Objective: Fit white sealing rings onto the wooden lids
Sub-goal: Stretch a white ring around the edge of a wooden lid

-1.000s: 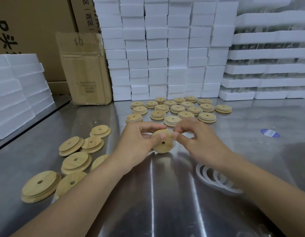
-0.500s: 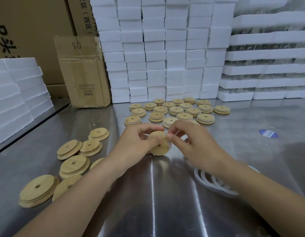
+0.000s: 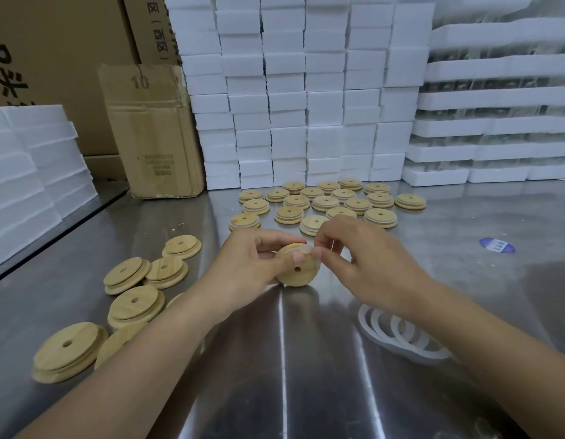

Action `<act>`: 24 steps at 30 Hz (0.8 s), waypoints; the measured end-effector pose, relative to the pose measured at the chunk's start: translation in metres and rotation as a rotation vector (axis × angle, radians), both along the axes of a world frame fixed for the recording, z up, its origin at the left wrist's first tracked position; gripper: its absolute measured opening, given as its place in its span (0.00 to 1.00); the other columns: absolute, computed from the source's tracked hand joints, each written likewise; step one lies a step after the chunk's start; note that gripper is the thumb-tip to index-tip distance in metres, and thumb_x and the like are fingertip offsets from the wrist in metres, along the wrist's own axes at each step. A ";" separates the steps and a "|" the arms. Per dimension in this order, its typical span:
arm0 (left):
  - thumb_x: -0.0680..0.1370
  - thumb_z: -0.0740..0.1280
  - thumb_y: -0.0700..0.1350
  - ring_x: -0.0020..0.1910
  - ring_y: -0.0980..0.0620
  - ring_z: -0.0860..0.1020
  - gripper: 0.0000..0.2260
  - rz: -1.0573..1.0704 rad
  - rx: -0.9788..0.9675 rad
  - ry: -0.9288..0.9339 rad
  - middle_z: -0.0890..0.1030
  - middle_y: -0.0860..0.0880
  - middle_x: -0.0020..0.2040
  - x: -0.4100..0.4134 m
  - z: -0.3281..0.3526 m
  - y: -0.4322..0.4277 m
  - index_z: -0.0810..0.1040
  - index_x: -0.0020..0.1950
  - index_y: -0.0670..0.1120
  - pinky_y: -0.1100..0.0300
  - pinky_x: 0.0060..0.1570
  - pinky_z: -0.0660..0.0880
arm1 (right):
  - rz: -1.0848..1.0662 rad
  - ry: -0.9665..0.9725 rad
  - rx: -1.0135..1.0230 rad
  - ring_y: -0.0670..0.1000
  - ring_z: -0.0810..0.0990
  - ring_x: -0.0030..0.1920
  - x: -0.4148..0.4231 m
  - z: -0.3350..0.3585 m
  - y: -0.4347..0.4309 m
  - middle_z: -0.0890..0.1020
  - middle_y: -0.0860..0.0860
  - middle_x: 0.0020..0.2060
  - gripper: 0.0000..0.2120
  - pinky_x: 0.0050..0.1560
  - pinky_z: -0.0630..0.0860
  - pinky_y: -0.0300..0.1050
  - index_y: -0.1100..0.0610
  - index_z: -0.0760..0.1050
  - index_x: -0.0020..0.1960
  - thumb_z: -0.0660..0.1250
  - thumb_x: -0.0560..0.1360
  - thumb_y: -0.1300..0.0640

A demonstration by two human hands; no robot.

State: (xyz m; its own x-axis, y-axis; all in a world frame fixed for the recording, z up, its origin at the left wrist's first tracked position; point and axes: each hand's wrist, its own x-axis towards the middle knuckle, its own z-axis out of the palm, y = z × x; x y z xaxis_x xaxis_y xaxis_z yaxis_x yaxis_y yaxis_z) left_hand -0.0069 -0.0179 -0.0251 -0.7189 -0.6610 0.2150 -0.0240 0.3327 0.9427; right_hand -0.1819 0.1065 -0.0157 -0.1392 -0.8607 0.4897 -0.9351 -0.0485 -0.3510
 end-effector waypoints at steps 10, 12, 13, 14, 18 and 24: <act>0.78 0.77 0.41 0.49 0.52 0.88 0.07 0.079 0.041 0.088 0.90 0.49 0.48 -0.003 -0.003 0.003 0.88 0.55 0.50 0.57 0.47 0.84 | -0.045 -0.310 0.028 0.51 0.81 0.41 -0.003 -0.005 -0.007 0.83 0.48 0.36 0.11 0.51 0.80 0.60 0.49 0.79 0.39 0.70 0.80 0.49; 0.78 0.77 0.41 0.48 0.54 0.87 0.07 0.094 0.044 0.110 0.90 0.51 0.48 -0.003 -0.004 0.003 0.88 0.54 0.51 0.60 0.44 0.83 | -0.055 -0.355 0.037 0.51 0.80 0.41 -0.002 -0.006 -0.008 0.84 0.48 0.35 0.11 0.51 0.80 0.60 0.50 0.80 0.39 0.71 0.80 0.49; 0.78 0.77 0.42 0.48 0.55 0.87 0.07 0.093 0.056 0.118 0.90 0.51 0.48 -0.003 -0.004 0.002 0.88 0.54 0.52 0.60 0.44 0.84 | -0.056 -0.363 0.030 0.50 0.80 0.41 -0.002 -0.007 -0.009 0.83 0.47 0.35 0.12 0.51 0.79 0.59 0.50 0.80 0.39 0.70 0.80 0.49; 0.79 0.76 0.42 0.49 0.55 0.87 0.07 0.089 0.074 0.121 0.90 0.51 0.49 -0.003 -0.003 0.001 0.88 0.54 0.52 0.60 0.43 0.84 | -0.053 -0.368 0.013 0.50 0.80 0.40 -0.002 -0.008 -0.009 0.83 0.47 0.36 0.12 0.51 0.79 0.58 0.50 0.80 0.39 0.70 0.80 0.49; 0.80 0.75 0.43 0.53 0.52 0.87 0.06 0.082 0.159 0.128 0.89 0.48 0.51 -0.003 -0.001 0.000 0.89 0.55 0.50 0.50 0.46 0.87 | -0.026 -0.375 -0.086 0.45 0.78 0.37 -0.002 -0.007 -0.008 0.82 0.40 0.37 0.11 0.43 0.75 0.40 0.48 0.79 0.40 0.70 0.81 0.48; 0.81 0.74 0.42 0.56 0.46 0.87 0.06 0.091 0.239 0.176 0.89 0.44 0.53 -0.004 0.000 0.000 0.86 0.57 0.45 0.43 0.49 0.86 | -0.017 -0.289 -0.108 0.44 0.81 0.42 -0.003 -0.007 -0.006 0.82 0.38 0.41 0.09 0.43 0.76 0.43 0.44 0.78 0.41 0.70 0.79 0.45</act>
